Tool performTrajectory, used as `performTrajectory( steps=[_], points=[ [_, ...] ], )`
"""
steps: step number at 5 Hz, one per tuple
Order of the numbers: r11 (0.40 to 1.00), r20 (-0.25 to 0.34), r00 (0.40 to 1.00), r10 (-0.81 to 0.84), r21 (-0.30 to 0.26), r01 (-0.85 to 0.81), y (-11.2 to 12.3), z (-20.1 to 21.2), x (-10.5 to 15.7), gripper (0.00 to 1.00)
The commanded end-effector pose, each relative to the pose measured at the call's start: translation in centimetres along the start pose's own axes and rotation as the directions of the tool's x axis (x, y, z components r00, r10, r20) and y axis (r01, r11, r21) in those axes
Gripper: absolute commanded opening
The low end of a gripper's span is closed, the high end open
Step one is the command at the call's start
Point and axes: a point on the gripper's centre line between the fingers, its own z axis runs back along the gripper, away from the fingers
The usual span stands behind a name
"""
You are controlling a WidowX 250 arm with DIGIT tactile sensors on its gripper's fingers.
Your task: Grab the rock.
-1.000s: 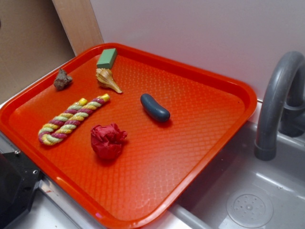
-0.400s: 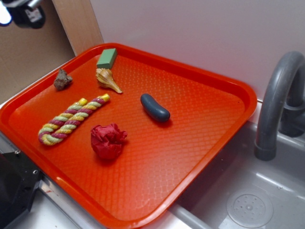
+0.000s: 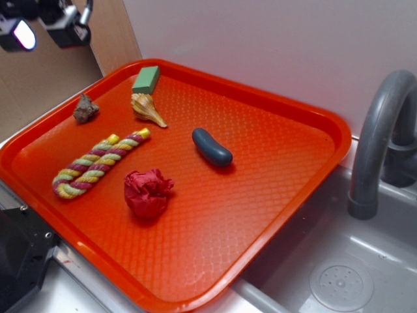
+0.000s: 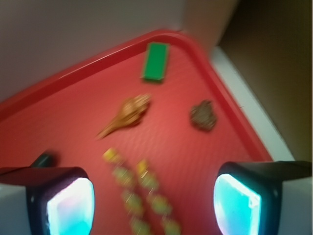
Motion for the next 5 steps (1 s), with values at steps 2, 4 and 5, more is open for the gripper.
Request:
performTrajectory(
  steps=[2,4,5],
  points=[
    [0.983,0.124,0.98,0.156,0.081,-0.166,3.9,-8.0,4.0,1.0],
    [0.977,0.085,0.986,0.141,0.151,-0.152,4.4,-12.5,4.4,1.0],
    [0.976,0.053,0.99,0.128,0.171,-0.136,4.8,-13.7,3.8,1.0]
  ],
)
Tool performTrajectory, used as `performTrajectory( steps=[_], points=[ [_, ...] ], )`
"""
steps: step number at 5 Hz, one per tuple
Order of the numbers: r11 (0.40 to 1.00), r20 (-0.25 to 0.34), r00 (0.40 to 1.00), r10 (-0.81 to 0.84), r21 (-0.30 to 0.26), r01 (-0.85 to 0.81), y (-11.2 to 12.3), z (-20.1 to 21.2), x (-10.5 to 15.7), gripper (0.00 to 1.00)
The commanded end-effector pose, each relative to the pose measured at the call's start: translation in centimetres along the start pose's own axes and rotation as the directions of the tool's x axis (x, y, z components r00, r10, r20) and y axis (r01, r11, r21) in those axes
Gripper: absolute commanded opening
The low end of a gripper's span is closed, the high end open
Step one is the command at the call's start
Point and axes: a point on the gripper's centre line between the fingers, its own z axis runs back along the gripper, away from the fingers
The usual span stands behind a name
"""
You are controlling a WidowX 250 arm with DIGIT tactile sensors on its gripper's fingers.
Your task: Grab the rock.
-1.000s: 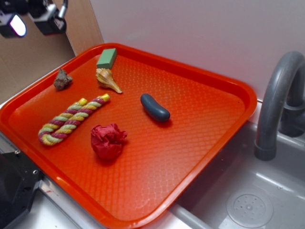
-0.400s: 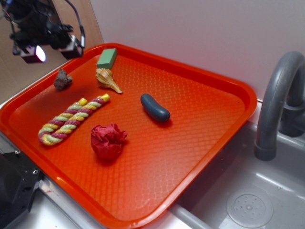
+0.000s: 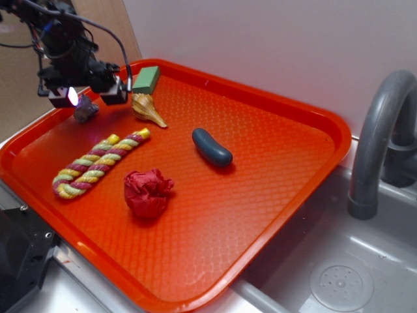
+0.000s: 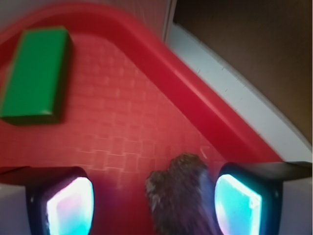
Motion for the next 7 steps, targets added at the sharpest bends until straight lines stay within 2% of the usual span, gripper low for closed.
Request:
performTrajectory(
  steps=[1,2,3,4,5,6,7],
  points=[
    [0.999,-0.028,0.998,-0.047,-0.024,0.046,1.9,-1.2,-0.3,0.0],
    [0.992,-0.039,0.994,-0.101,-0.074,0.098,1.8,-0.6,-0.8,0.0],
    [0.983,-0.024,0.986,-0.166,-0.082,0.164,1.5,0.5,-1.2,0.0],
    [0.975,-0.041,0.974,-0.222,-0.03,0.221,0.9,2.6,-0.3,0.0],
    [0.962,-0.026,0.962,-0.273,0.01,0.274,-0.8,6.2,0.9,0.0],
    [0.945,-0.004,0.945,-0.328,0.016,0.328,-2.5,10.3,1.3,0.0],
    [0.886,-0.03,0.886,-0.463,-0.061,0.461,-5.5,14.0,-0.5,0.0]
  ],
)
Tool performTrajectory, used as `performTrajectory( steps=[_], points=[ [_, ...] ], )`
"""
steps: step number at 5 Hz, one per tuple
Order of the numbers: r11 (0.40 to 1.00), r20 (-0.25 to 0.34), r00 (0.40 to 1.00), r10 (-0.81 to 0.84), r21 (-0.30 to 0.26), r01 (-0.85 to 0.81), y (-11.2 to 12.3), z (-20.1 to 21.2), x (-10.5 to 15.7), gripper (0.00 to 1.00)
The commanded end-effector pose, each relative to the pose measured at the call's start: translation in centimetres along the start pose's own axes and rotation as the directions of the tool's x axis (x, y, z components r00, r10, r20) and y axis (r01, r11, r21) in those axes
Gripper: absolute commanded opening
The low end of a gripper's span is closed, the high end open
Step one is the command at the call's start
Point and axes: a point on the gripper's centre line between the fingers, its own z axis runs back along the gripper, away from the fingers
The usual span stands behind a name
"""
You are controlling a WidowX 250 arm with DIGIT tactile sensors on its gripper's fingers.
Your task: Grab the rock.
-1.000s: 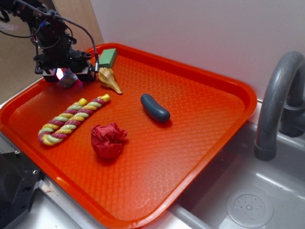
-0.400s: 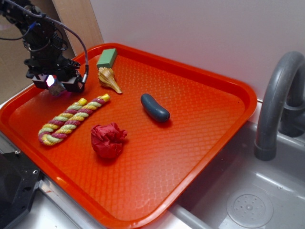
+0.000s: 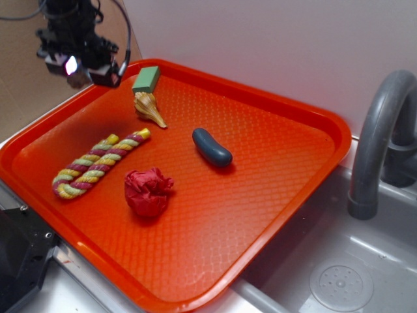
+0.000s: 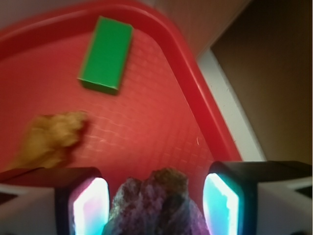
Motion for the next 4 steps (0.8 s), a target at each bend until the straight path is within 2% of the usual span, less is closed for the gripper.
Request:
performTrajectory(
  steps=[1,2,3,4],
  points=[
    [0.94,0.028,0.953,-0.303,-0.157,0.303,-5.3,9.3,-1.6,0.0],
    [0.887,0.058,0.92,-0.388,-0.247,0.389,-6.0,13.2,-2.5,0.0],
    [0.869,0.136,0.91,-0.393,-0.269,0.415,-4.6,16.1,-2.7,0.0],
    [0.84,0.125,0.872,-0.474,-0.233,0.49,-3.7,15.8,-2.4,0.0]
  ],
)
